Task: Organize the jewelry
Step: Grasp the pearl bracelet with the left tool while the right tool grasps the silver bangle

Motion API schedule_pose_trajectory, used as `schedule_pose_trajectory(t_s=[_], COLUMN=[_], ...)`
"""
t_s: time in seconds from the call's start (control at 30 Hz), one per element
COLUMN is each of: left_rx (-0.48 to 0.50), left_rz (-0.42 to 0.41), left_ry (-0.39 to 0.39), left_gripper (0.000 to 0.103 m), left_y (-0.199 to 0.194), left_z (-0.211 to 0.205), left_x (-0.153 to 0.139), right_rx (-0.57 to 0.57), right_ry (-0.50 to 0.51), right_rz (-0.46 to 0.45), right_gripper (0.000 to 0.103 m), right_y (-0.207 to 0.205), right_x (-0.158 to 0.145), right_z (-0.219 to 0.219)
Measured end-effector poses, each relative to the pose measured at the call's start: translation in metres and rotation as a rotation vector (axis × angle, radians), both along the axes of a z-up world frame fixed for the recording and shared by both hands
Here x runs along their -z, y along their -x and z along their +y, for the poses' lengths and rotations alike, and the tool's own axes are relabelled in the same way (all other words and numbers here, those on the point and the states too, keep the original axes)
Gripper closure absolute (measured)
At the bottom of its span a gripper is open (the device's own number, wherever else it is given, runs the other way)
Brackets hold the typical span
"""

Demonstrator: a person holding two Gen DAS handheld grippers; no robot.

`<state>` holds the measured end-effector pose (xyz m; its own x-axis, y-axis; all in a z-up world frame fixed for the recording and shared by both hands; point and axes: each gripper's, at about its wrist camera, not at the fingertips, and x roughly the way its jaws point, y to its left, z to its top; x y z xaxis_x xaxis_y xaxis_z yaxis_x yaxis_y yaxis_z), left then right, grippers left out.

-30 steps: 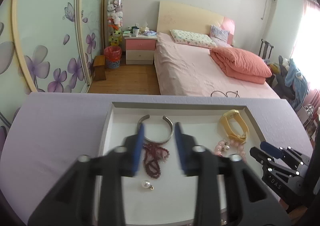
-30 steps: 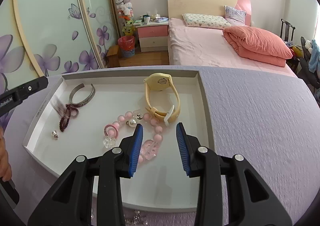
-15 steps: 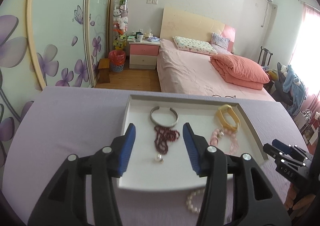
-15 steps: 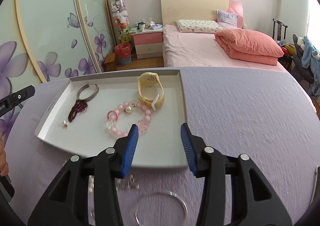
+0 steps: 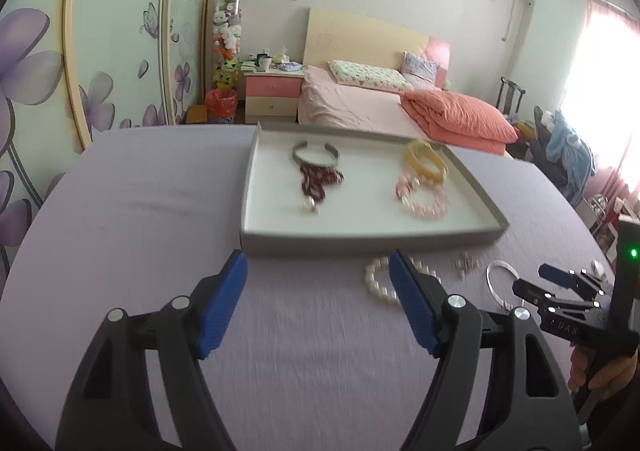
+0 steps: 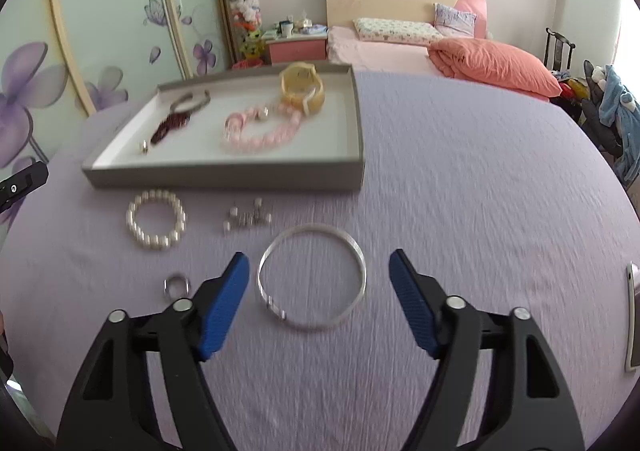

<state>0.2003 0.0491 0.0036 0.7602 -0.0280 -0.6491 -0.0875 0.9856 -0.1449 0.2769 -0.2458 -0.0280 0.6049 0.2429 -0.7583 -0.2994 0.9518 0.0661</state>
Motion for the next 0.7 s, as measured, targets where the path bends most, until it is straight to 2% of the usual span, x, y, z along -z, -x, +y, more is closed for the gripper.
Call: schedule_pose_trajectory(t_s=[0.2,0.33,0.4,0.57,0.7], left_rx=[0.042,0.048,0.052,0.055,0.056], left_rz=[0.035,0.047,0.052,0.067,0.077], left_ry=[0.009,0.016,0.023,0.046,0.046], left_gripper=[0.027,0.027,0.027,0.027,0.027], left_y=[0.017,0.019,0.019,0.017,0.016], left_z=[-0.011,-0.014,-0.015,-0.016,-0.017], left_x=[0.014,0.017,0.018,0.023,0.025], right_rx=[-0.010,-0.003,0.022,0.069,0.073], right_ry=[0.027,0.082,0.056,0.057,0.055], right_rz=[0.034,0.070,0.082,0.078,0.070], right_gripper=[0.019,0.016,0.014,0.014,0.022], right_y=[0.007,0.003,0.000,-0.012,-0.014], right_x=[0.011,0.023,0.024,0.025,0.024], right_z=[0.002,0.008,0.006,0.010,0.015])
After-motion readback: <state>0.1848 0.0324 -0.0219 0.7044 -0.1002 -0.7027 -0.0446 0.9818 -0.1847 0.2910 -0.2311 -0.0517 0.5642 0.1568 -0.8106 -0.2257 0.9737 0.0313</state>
